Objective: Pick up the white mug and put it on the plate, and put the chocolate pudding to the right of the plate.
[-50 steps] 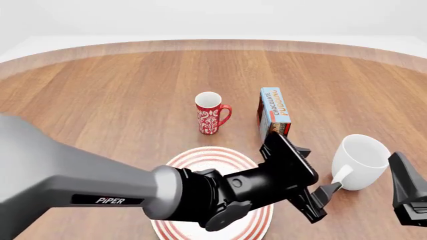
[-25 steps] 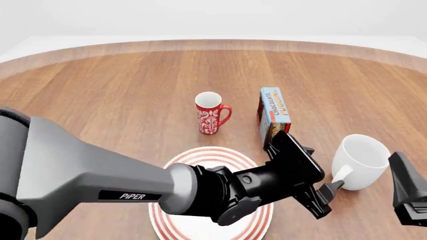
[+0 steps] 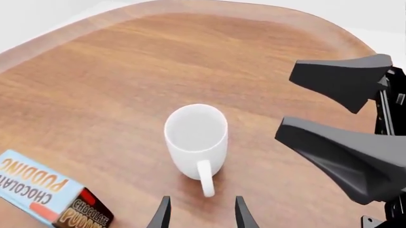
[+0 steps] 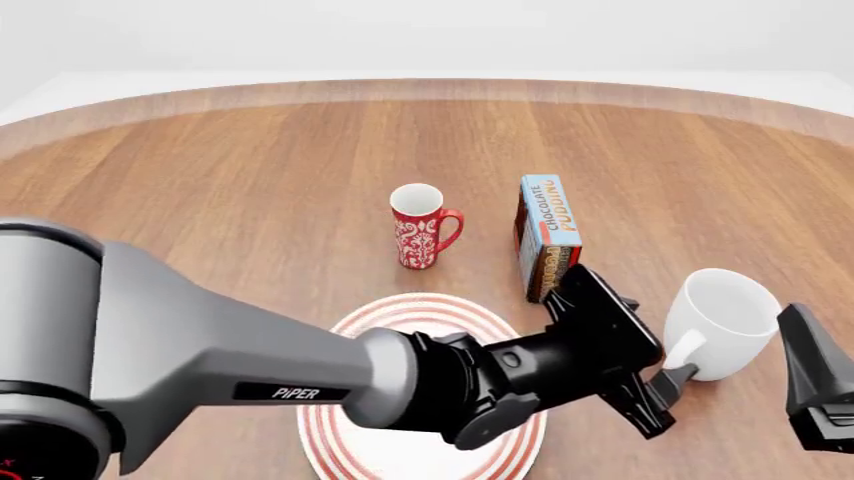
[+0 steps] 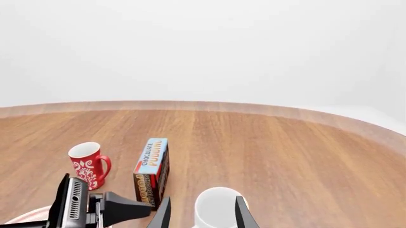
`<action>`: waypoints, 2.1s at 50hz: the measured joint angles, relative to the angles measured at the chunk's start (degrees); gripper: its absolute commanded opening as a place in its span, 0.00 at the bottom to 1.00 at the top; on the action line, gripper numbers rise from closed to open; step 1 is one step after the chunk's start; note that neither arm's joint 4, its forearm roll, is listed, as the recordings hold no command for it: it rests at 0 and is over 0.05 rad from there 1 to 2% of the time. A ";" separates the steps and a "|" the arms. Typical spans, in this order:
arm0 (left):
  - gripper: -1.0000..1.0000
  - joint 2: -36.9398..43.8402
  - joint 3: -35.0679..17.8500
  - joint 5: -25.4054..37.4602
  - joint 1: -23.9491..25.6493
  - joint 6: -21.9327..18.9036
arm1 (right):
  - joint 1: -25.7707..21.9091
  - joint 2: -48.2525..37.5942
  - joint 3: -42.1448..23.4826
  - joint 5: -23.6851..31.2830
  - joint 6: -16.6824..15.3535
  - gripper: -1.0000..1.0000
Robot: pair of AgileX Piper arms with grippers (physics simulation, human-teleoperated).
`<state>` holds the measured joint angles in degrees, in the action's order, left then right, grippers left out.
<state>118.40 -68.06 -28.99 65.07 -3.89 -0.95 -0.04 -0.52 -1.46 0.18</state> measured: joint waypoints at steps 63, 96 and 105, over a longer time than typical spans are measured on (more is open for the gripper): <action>1.00 8.15 -9.62 4.66 0.45 0.45 | -0.05 -0.04 0.07 -0.10 0.17 1.00; 1.00 12.34 -15.22 7.66 0.48 0.21 | -0.05 -0.04 0.07 -0.10 0.17 1.00; 1.00 13.28 -16.47 8.34 0.61 0.16 | -0.04 -0.04 0.07 -0.10 0.18 1.00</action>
<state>131.68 -84.53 -20.65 65.68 -3.73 -0.99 -0.07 -0.45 -1.55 0.36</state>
